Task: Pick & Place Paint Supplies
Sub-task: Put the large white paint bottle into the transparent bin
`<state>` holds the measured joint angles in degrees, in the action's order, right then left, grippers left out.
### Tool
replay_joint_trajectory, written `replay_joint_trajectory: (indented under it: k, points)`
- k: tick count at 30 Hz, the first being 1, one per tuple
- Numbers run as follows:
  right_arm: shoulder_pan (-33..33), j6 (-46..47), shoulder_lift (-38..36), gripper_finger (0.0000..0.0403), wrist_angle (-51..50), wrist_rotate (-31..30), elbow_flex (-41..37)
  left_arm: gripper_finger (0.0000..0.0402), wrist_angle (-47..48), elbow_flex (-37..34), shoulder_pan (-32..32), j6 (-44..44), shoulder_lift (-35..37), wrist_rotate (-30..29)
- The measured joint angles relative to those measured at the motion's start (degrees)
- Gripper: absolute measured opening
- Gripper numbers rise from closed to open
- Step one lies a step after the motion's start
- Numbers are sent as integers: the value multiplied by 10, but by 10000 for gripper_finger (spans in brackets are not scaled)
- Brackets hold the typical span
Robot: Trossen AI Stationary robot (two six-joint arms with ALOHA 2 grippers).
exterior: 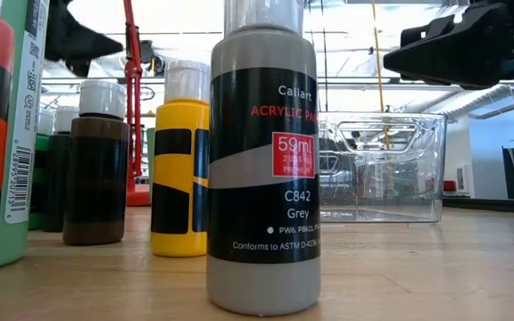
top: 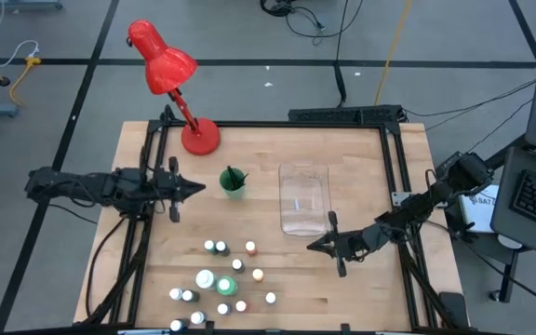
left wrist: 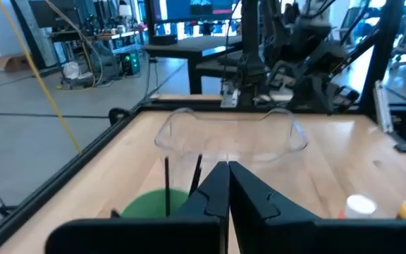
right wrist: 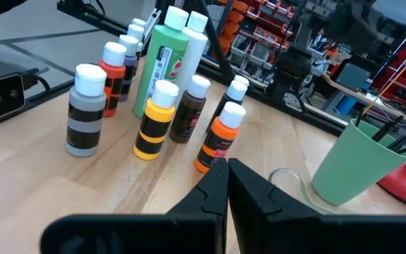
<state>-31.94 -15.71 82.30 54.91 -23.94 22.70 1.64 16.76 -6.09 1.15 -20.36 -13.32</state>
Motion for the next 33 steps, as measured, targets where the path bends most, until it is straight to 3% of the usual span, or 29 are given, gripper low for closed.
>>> replay_joint_trajectory:
  k: [5,10,16,19,23,26,29,33]
  points:
    - [6,-16,0,4,-7,0,0,5,-56,-53,0,-10,-2,-27]
    - [20,-19,0,4,-8,0,0,2,-136,-106,0,-2,-2,-17]
    - [38,-15,0,4,-8,0,0,8,-139,-122,0,-5,-2,-10]
    - [42,-9,0,4,-8,0,0,3,-143,-121,0,-9,-2,39]
    - [44,0,0,4,-8,0,0,7,-186,-120,-1,-7,-3,167]
    - [44,7,0,4,-13,1,0,8,-218,-107,-16,-42,-3,222]
    - [44,15,0,4,-16,1,0,2,-158,-61,-51,-28,-5,249]
    - [44,16,0,4,-20,1,0,2,-55,22,-121,-34,-43,177]
